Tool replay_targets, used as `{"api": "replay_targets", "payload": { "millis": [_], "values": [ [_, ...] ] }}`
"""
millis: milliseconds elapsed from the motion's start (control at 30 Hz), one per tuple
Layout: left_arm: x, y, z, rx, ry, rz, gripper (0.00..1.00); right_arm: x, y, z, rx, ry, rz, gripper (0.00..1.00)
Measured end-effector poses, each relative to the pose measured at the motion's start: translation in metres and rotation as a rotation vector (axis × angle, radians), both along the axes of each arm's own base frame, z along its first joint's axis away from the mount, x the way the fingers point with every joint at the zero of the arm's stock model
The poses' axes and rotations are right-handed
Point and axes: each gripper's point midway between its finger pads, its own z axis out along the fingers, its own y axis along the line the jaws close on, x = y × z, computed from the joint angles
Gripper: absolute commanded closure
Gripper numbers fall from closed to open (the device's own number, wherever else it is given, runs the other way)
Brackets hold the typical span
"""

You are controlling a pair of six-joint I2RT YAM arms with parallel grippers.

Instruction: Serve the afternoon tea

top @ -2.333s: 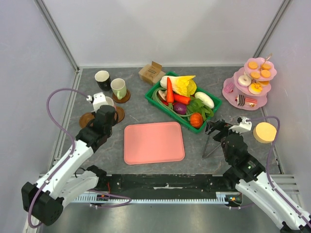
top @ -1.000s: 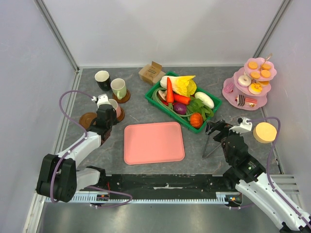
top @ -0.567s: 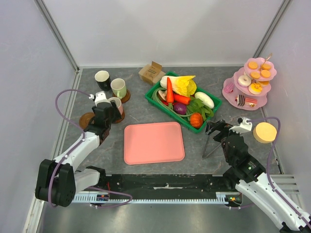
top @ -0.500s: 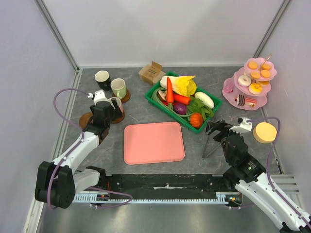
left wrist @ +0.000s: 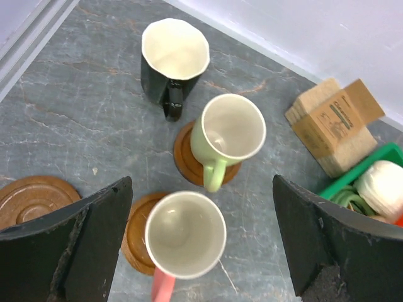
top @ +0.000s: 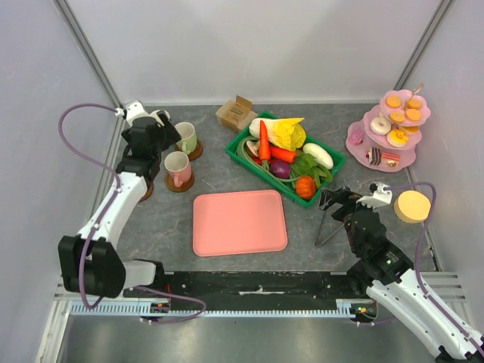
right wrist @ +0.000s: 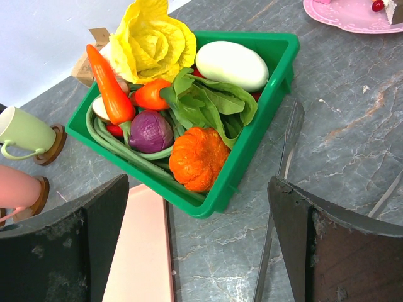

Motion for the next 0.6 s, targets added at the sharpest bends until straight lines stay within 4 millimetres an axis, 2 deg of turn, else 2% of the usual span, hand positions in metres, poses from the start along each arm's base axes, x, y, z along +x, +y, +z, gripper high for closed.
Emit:
{"api": "replay_targets", "payload": {
  "millis": [133,333,600],
  "values": [
    [0.024,0.018,-0.014,-0.004,0.07,0.032,0.06,0.0,0.0,0.0,0.0,0.0,0.001,0.02],
    [0.065,0.029,-0.039,0.005,0.177,0.038,0.08,0.0,0.001,0.0,0.001,0.001,0.007,0.02],
    [0.096,0.042,-0.075,0.019,0.297,0.036,0.12,0.0,0.002,0.0,0.001,0.001,0.009,0.02]
  ]
}}
